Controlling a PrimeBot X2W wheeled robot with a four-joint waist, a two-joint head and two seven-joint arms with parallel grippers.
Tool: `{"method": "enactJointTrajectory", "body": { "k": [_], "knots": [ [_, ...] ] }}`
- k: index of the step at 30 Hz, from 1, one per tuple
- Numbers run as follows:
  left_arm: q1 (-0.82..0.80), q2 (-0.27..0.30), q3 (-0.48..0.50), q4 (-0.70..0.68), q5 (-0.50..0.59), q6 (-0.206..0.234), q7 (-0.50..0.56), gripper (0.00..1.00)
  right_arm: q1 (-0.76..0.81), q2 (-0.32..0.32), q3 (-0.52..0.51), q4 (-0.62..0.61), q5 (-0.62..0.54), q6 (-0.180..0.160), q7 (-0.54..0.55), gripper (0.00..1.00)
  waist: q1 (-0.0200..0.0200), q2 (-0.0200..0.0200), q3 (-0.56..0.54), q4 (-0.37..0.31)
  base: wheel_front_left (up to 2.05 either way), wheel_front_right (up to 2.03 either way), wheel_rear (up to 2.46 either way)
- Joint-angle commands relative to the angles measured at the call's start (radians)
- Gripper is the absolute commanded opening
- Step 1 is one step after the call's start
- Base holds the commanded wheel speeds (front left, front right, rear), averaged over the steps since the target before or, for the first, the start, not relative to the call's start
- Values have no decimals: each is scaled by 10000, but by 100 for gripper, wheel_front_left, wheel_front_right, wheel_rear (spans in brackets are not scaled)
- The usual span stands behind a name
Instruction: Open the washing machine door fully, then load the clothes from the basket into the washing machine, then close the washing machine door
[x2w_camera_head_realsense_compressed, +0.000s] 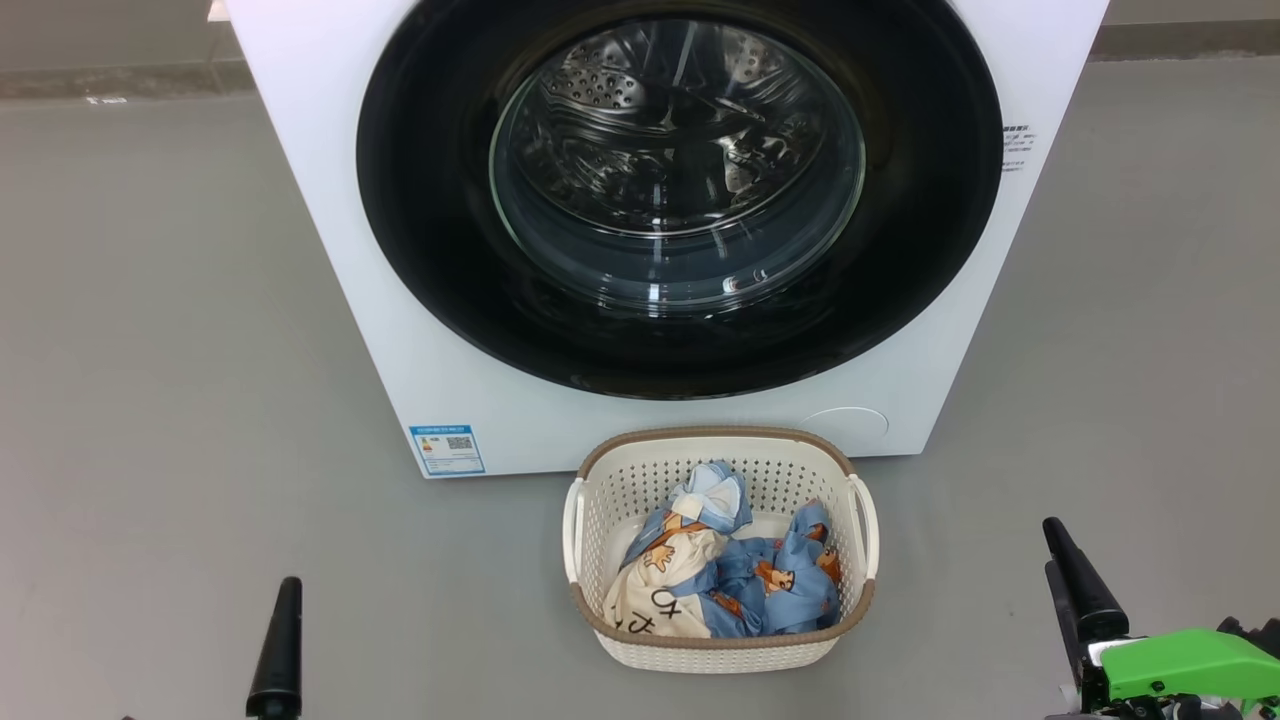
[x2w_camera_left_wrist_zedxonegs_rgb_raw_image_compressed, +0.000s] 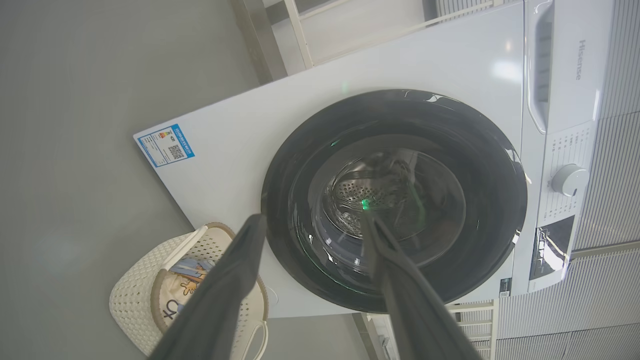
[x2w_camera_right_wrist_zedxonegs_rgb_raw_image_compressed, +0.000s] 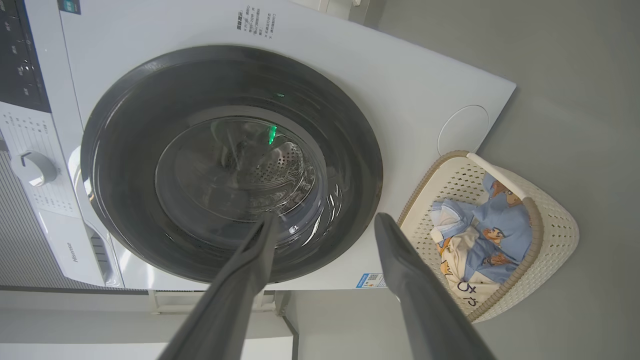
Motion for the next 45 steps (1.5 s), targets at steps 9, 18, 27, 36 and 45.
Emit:
{"method": "enactJointTrajectory", "body": {
  "k": [9,18,27,36,45],
  "knots": [
    [-229,263,-24,-444,1504,-3,-329,100,-596,-526,516,-118,-1306,28,-359,100,0,0,-23,34,0,0,0],
    [-206,296,-72,-469,2835,-4,-592,100,-684,-701,711,-52,-2458,30,-623,100,0,0,-48,56,0,0,0],
    [-175,327,-100,-472,4103,-5,-856,100,-748,-842,915,-29,-3419,32,-888,100,0,0,-61,52,0,0,0],
    [-185,366,-155,-489,5220,-5,-1121,100,-826,-1044,1177,9,-4184,35,-1152,100,0,0,-64,70,0,0,0],
    [-165,363,-217,-564,6240,-6,-1385,100,-874,-1207,1393,26,-4955,37,-1417,100,0,0,-98,106,0,0,0]
  ]
}}
